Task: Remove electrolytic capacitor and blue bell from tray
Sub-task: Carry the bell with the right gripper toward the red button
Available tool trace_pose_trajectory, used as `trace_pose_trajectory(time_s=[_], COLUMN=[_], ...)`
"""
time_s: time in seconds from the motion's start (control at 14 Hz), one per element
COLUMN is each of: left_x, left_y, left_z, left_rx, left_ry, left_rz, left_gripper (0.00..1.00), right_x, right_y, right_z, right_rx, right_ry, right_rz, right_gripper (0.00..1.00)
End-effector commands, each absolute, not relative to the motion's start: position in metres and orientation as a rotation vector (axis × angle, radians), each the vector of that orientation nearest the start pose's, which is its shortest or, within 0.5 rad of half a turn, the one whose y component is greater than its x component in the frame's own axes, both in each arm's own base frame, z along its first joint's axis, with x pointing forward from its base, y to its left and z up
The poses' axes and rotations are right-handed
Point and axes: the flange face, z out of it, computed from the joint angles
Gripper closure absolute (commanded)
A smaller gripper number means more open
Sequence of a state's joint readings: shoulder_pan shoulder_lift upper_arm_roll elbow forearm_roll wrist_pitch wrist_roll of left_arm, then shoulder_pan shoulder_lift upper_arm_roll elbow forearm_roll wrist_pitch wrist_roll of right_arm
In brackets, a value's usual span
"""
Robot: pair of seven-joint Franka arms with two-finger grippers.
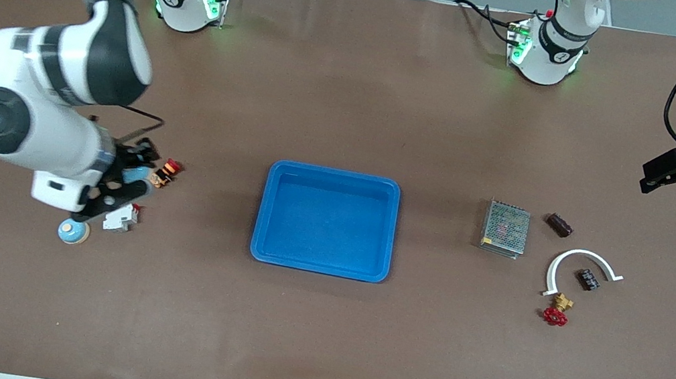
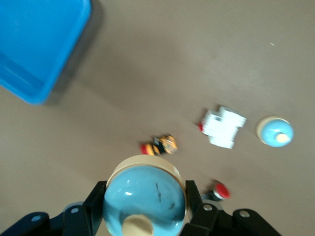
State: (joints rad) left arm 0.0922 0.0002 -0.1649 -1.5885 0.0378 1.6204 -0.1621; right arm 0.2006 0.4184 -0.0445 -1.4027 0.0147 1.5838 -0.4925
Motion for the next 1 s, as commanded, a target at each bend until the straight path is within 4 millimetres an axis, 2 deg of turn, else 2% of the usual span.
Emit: trace_pose_trajectory(time_s=[0.0,0.07,0.21,0.36,0.71,0.93], left_x=[0.551,0.551,0.552,0.553,0.557,0.559], left_y=[-0.037,-0.037,-0.035,-0.036,-0.039,-0.039], left_z=[0.626,0.628,0.629,0.627,0.620,0.615], left_rx=[-3.109,-3.109,-3.103,-3.102,-3.104,-3.105], left_ry=[-0.120,-0.125,-0.123,-0.120,-0.127,-0.134], left_rz=[-0.053,-0.058,-0.063,-0.054,-0.028,-0.016], left_gripper=[0.00,0.00,0.00,0.00,0.00,0.00], right_x=[0.635,0.630,0.616,0.601,0.560,0.534], right_y=[0.040,0.020,-0.005,-0.017,-0.024,-0.032], right_z=[0.439,0.429,0.403,0.377,0.323,0.284], right_rx=[-2.850,-2.833,-2.816,-2.820,-2.843,-2.858], right_ry=[-1.099,-1.135,-1.171,-1.187,-1.199,-1.206], right_rz=[0.353,0.330,0.297,0.258,0.178,0.123], right_gripper=[0.65,0.65,0.65,0.65,0.65,0.65])
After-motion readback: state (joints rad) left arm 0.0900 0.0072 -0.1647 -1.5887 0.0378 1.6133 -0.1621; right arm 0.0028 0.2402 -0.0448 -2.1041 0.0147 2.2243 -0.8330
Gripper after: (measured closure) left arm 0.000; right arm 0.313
